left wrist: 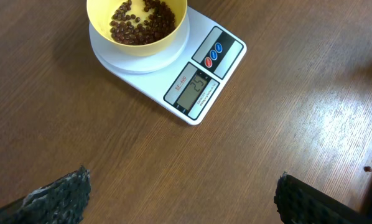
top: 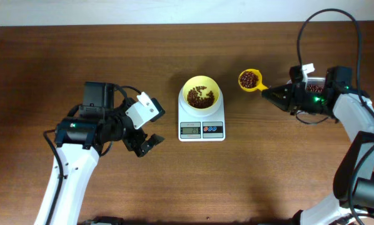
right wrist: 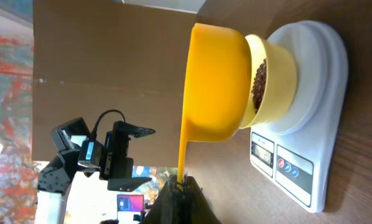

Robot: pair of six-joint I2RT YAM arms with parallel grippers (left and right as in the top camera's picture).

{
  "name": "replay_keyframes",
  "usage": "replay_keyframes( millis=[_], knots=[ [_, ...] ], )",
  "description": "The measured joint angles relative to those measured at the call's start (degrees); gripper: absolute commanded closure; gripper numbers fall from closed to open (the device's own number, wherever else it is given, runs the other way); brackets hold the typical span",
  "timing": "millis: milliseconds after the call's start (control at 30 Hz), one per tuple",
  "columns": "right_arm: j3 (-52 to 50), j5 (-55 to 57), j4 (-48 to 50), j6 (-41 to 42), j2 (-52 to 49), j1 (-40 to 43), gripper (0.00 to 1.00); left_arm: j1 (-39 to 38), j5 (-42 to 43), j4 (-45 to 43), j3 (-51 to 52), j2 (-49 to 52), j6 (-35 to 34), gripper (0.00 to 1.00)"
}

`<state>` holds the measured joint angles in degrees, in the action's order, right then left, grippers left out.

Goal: Scoop item into bowl and weigh 50g on scale
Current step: 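Carry the filled scoop over the yellow bowl with the right gripper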

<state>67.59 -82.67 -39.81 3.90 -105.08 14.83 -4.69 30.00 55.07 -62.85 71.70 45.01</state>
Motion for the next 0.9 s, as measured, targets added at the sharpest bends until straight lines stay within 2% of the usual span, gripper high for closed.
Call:
replay_keyframes(
  millis=[133, 300, 400, 500, 533, 733, 900],
  knots=[
    [-0.11, 0.02, 3.54, 1.75, 0.0, -4.11, 0.96, 0.0, 0.0, -0.02, 0.0, 0.0, 0.02, 0.01],
    [-0.48, 1.86, 20.74, 15.63, -0.09, -8.98, 0.96, 0.0, -0.02, -0.02, 0.02, 0.0, 0.0, 0.01],
    [-0.48, 3.52, 22.77, 19.61, -0.11, -12.52, 0.96, 0.0, 0.0, 0.02, 0.02, 0.0, 0.02, 0.01],
    [-0.48, 8.09, 22.82, 20.04, -0.11, -14.23, 0.96, 0.0, 0.0, 0.0, 0.02, 0.0, 0.0, 0.01],
    [-0.48, 9.33, 22.86, 18.6, -0.11, -15.21, 0.96, 0.0, 0.0, 0.0, 0.02, 0.0, 0.02, 0.01],
    [-0.48, 17.9, 22.53, -2.43, -0.11, -18.69, 0.96, 0.0, 0.0, 0.0, 0.02, 0.0, 0.02, 0.01],
    [-0.48, 22.82, 22.53, -9.16, -0.11, -18.69, 0.96, 0.0, 0.0, 0.0, 0.02, 0.0, 0.0, 0.01]
  ],
)
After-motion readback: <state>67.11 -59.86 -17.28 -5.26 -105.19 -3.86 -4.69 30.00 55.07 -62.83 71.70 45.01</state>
